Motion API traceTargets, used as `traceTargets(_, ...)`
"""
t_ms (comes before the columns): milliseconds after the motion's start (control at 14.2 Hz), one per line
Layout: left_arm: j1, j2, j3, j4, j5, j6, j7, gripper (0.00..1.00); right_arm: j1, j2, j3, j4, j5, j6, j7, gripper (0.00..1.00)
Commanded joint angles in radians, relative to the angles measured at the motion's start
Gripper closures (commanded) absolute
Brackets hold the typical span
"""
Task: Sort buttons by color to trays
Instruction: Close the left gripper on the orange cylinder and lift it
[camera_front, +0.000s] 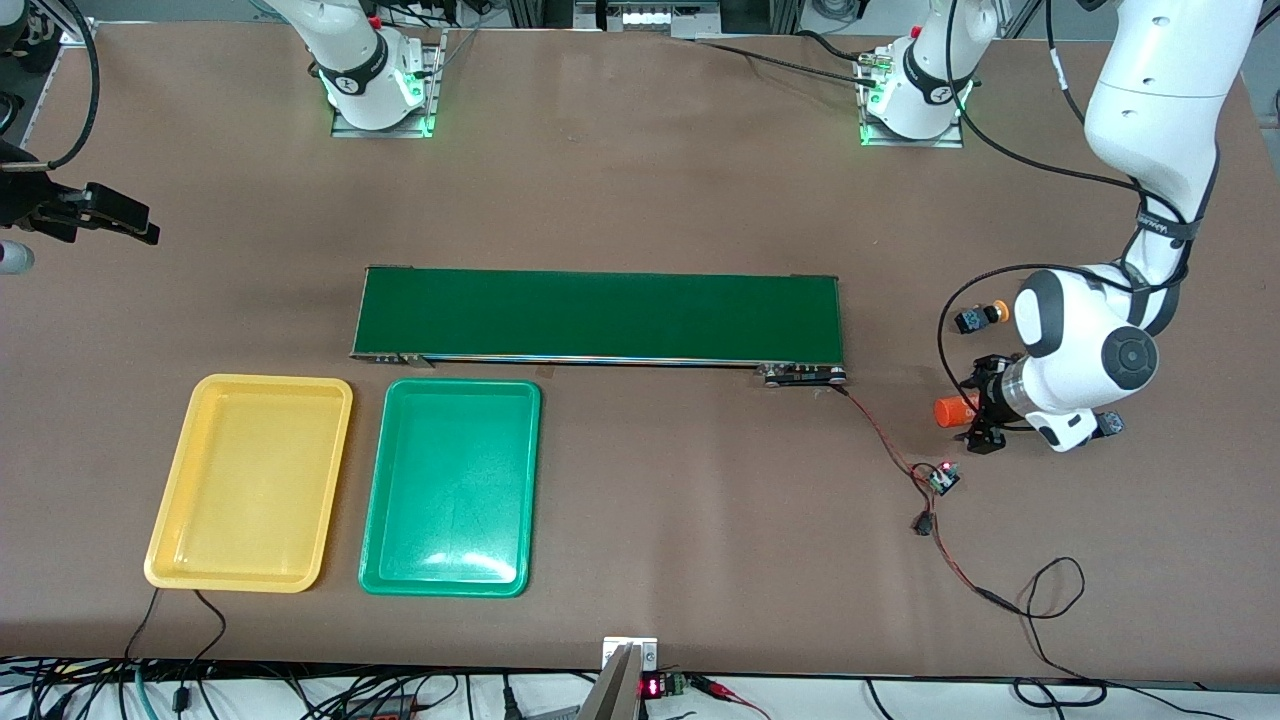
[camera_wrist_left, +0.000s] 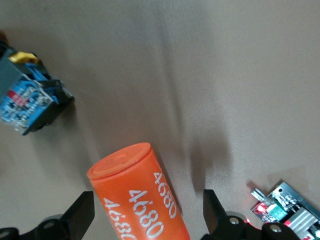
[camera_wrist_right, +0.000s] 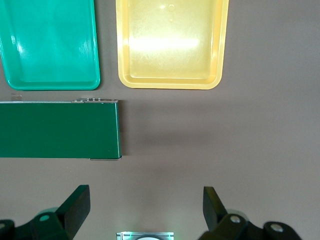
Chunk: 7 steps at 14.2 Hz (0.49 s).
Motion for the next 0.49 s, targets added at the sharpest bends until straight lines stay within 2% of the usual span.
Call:
traceTargets(0, -0.005, -0.005, 0.006, -0.005, -0.021, 0.012, -0.010, 0.52, -0.009, -0.003, 0.005, 0.010, -0.002, -0.016, -0.016, 0.00)
traceTargets(70, -0.005, -0.005, 0.006, -0.004, -0.021, 0.010, -0.011, 0.69, -0.009, -0.003, 0.005, 0.012, -0.002, -0.016, -0.016, 0.00)
traceTargets(211, -0.005, -0.014, 0.006, -0.004, -0.021, 0.002, -0.011, 0.88, -0.009, -0.003, 0.006, 0.010, -0.002, -0.016, -0.016, 0.00)
traceTargets(422, -0.005, -0.069, 0.006, 0.023, -0.014, -0.057, 0.011, 0.94, -0.009, -0.002, 0.005, 0.010, -0.002, -0.016, -0.016, 0.00)
